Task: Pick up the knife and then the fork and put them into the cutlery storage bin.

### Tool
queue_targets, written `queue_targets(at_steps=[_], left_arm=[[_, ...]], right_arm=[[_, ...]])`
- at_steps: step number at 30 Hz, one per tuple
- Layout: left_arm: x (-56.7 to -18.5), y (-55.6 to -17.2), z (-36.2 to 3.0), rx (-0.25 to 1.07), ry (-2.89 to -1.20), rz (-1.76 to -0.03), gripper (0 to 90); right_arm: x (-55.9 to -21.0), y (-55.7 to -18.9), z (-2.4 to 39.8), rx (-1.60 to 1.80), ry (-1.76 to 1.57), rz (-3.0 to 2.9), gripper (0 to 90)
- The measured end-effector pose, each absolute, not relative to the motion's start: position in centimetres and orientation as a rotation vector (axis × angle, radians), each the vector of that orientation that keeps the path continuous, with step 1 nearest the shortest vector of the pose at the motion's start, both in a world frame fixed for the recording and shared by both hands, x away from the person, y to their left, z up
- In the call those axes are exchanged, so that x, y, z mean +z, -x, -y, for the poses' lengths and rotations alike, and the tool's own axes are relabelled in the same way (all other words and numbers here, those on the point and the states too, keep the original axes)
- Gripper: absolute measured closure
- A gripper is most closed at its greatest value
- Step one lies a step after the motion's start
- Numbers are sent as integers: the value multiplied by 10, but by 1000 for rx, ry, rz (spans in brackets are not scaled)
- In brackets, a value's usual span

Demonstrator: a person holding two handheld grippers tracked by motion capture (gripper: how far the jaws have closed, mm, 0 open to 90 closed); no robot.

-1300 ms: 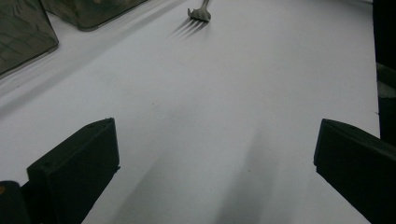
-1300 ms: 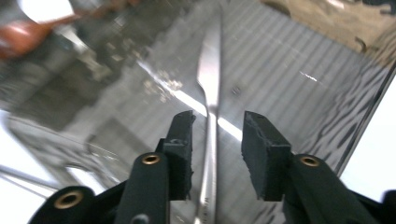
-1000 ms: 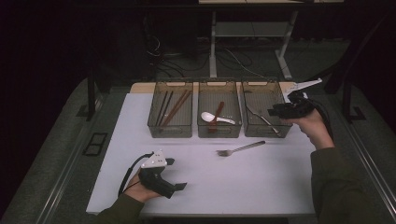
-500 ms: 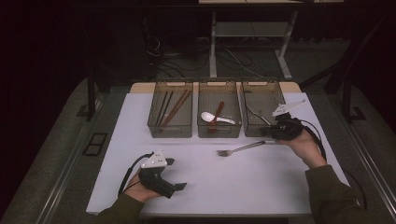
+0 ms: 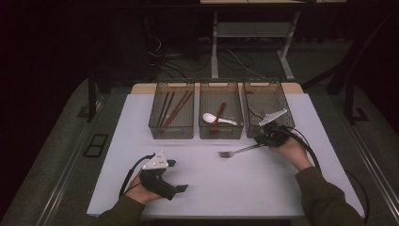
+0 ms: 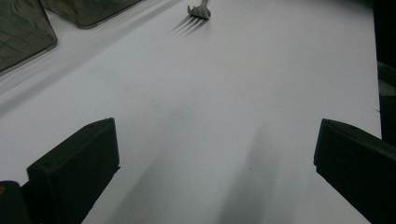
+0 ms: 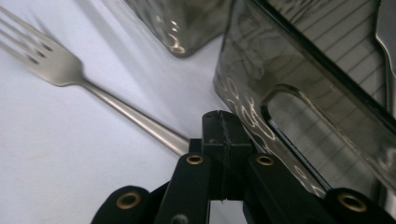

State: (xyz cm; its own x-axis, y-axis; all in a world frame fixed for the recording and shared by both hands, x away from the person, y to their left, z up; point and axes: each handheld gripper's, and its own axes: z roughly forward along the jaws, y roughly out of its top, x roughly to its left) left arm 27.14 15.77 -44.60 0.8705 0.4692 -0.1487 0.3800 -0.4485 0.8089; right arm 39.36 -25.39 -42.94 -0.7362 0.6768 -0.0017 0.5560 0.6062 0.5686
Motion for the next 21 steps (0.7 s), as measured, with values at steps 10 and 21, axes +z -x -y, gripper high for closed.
queue_targets(at_steps=[10, 21], left_arm=[[-446, -271, -158, 118, -2091, -612, 0], [-446, -271, -158, 114, -2091, -609, 0]], right_arm=[[-436, -397, 255, 782, -1029, -2615, 897], [-432, -391, 256, 725, -1000, -2711, 898]])
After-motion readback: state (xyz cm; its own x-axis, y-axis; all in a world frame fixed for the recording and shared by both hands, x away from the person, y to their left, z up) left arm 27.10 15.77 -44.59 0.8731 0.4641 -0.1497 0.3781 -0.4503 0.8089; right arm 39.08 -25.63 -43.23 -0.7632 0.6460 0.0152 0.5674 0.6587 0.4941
